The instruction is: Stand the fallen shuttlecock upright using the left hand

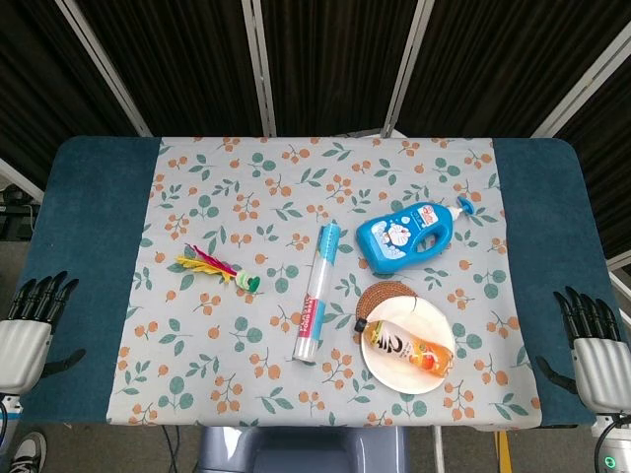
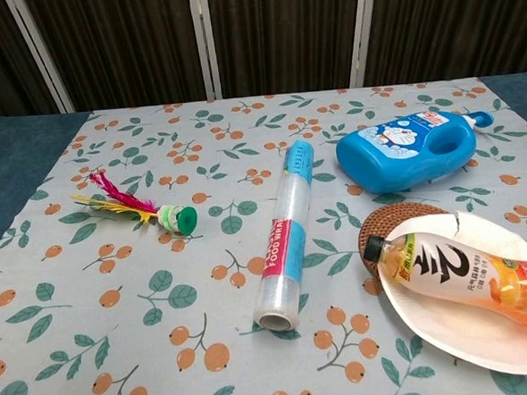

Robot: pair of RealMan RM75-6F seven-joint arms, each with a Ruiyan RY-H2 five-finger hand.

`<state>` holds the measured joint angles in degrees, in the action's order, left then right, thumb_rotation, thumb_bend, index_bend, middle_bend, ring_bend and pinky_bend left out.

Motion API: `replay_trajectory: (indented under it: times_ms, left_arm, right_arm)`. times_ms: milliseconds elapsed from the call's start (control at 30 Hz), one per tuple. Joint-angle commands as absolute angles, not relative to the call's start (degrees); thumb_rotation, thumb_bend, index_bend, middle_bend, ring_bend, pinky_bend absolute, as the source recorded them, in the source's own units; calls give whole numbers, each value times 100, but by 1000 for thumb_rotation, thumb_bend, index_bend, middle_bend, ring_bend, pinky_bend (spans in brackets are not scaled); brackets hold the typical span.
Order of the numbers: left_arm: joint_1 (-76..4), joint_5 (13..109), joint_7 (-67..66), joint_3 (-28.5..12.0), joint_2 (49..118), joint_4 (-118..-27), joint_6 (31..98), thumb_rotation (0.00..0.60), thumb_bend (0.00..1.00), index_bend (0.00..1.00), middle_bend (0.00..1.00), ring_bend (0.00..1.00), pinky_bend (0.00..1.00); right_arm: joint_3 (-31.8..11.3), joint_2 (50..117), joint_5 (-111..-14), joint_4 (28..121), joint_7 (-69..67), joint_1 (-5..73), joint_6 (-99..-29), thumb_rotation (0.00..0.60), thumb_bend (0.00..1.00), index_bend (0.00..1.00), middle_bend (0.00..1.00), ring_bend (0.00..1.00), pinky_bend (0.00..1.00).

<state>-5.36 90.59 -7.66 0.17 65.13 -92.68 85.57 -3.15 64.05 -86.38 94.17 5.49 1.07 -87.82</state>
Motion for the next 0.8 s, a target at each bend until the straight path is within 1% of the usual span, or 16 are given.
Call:
replay_trajectory:
  times_ms: [33,467,533,633,800]
  left_arm:
    - [-538,9061,-779,16,6513,-9278,8558,600,88,15,0,0,0]
    - [-555,9059,-792,16,6505,-9307,8527,600,87,23,0,0,0]
    - [-576,9043,-788,7,6506,-9308,8493,600,92,38,0,0,0]
    - [-644,8985,-806,-44,6513,-9324,8400,600,126,80,0,0,0]
    - [-895,8737,-854,-252,6535,-9421,8069,600,184,181,0,0,0]
  right_arm:
    - [-312,6400,-8635,9413,537,104,-8778,600,125,0,0,0,0]
    - [-295,6372,-8626,9441,547,99,-8747,600,124,0,0,0,0]
    - [-297,6371,-8605,9449,566,105,-8723,600,124,0,0,0,0]
    - [-301,6367,-8575,9469,582,106,-8704,600,125,0,0,0,0]
    - [-297,6338,-8556,9495,560,96,-8696,600,124,0,0,0,0]
